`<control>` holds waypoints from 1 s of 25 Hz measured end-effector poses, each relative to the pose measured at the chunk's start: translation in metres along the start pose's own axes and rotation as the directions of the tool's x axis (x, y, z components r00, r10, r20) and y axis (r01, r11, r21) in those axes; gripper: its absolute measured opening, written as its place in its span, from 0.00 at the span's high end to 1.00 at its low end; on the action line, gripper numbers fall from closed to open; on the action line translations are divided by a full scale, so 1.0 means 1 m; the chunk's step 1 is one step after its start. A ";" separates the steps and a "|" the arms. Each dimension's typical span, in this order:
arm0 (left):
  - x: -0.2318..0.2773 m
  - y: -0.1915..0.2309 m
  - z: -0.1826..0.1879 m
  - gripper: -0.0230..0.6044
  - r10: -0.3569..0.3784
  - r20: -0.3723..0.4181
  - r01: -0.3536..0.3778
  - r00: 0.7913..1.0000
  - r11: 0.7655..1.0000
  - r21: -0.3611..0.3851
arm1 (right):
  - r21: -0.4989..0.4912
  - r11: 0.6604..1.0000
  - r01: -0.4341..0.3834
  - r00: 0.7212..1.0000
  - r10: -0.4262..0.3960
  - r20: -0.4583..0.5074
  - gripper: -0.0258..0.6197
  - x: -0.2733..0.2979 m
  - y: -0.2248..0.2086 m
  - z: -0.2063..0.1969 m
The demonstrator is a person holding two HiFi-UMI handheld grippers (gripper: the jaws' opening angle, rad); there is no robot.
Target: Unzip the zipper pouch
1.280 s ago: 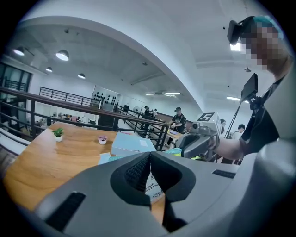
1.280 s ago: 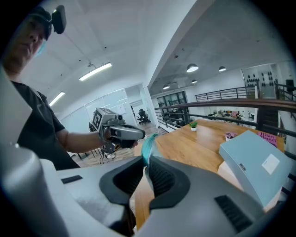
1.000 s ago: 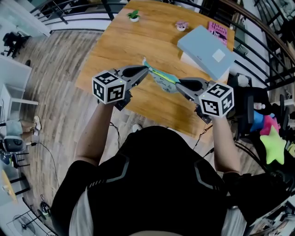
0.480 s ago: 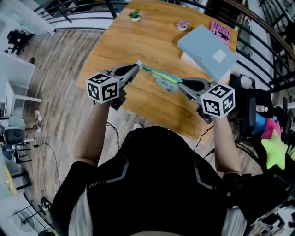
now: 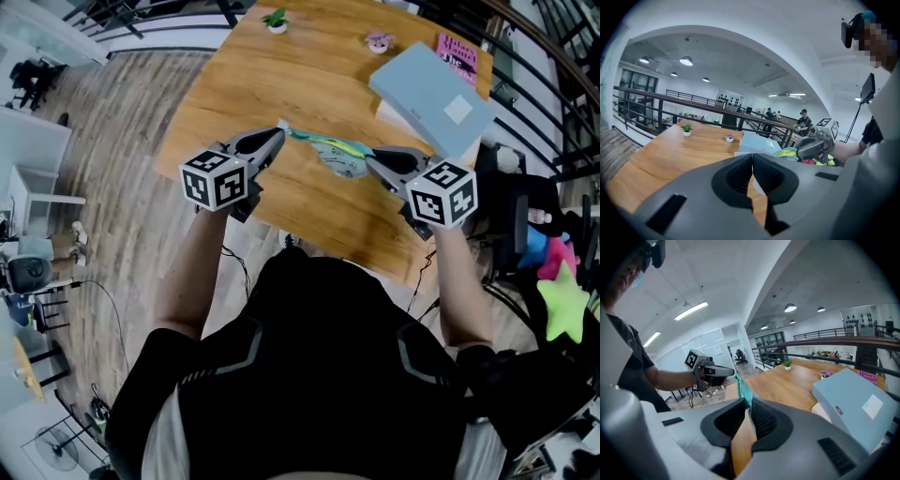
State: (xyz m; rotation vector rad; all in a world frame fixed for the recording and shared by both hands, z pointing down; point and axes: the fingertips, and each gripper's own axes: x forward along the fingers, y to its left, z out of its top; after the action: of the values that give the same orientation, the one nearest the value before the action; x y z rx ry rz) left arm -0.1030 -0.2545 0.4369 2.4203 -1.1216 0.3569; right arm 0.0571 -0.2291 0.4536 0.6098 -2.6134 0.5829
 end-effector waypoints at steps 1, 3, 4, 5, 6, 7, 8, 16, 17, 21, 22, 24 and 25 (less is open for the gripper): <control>0.003 0.008 0.000 0.91 0.001 0.000 -0.001 1.000 1.000 -0.002 | -0.001 1.000 0.013 1.000 -0.013 -0.007 0.88 0.008 -0.004 0.001; 0.007 0.024 0.002 0.91 0.006 -0.003 -0.006 1.000 1.000 0.010 | -0.001 0.999 0.041 0.999 -0.042 -0.025 0.88 0.025 -0.012 0.003; 0.008 0.032 0.004 0.91 0.010 -0.007 -0.010 1.000 1.000 0.026 | -0.001 0.998 0.056 0.998 -0.056 -0.034 0.88 0.034 -0.016 0.004; 0.009 0.041 0.006 0.91 0.013 -0.011 -0.012 1.000 0.999 0.043 | -0.002 0.998 0.070 0.997 -0.070 -0.041 0.88 0.044 -0.021 0.007; 0.011 0.050 0.008 0.91 0.013 -0.014 -0.012 1.000 0.998 0.055 | -0.001 0.996 0.084 0.995 -0.084 -0.045 0.88 0.055 -0.026 0.009; 0.013 0.060 0.010 0.91 0.011 -0.015 -0.010 1.000 0.998 0.058 | 0.001 0.995 0.098 0.994 -0.098 -0.047 0.88 0.065 -0.033 0.012; 0.017 0.071 0.012 0.91 0.009 -0.015 -0.008 1.000 0.998 0.055 | 0.006 0.994 0.112 0.993 -0.111 -0.049 0.88 0.075 -0.041 0.013; 0.036 0.140 0.020 0.91 0.011 -0.010 -0.010 1.000 0.997 0.071 | -0.030 0.981 0.192 0.975 -0.194 -0.104 0.88 0.153 -0.076 0.020; 0.037 0.144 0.018 0.91 0.007 -0.017 -0.005 1.000 0.997 0.075 | -0.028 0.980 0.196 0.974 -0.198 -0.112 0.88 0.160 -0.080 0.017; 0.043 0.155 -0.006 0.91 -0.005 -0.095 0.014 0.995 0.995 0.095 | -0.025 0.981 0.193 0.968 -0.195 -0.159 0.88 0.181 -0.086 -0.004; 0.043 0.156 -0.014 0.91 -0.010 -0.112 0.020 0.994 0.996 0.084 | -0.018 0.982 0.188 0.967 -0.188 -0.172 0.88 0.183 -0.085 -0.012; 0.042 0.155 -0.033 0.91 -0.021 -0.148 0.030 0.989 0.998 0.058 | 0.004 0.985 0.175 0.966 -0.171 -0.194 0.88 0.185 -0.082 -0.026; 0.042 0.153 -0.043 0.91 -0.025 -0.168 0.034 0.985 0.998 0.051 | 0.014 0.985 0.170 0.965 -0.163 -0.206 0.88 0.186 -0.081 -0.034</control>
State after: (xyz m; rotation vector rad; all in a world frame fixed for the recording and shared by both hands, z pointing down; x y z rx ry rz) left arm -0.1963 -0.3477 0.5353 2.3989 -1.0132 0.5764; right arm -0.0481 -0.3394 0.5912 0.7308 -2.3388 0.6002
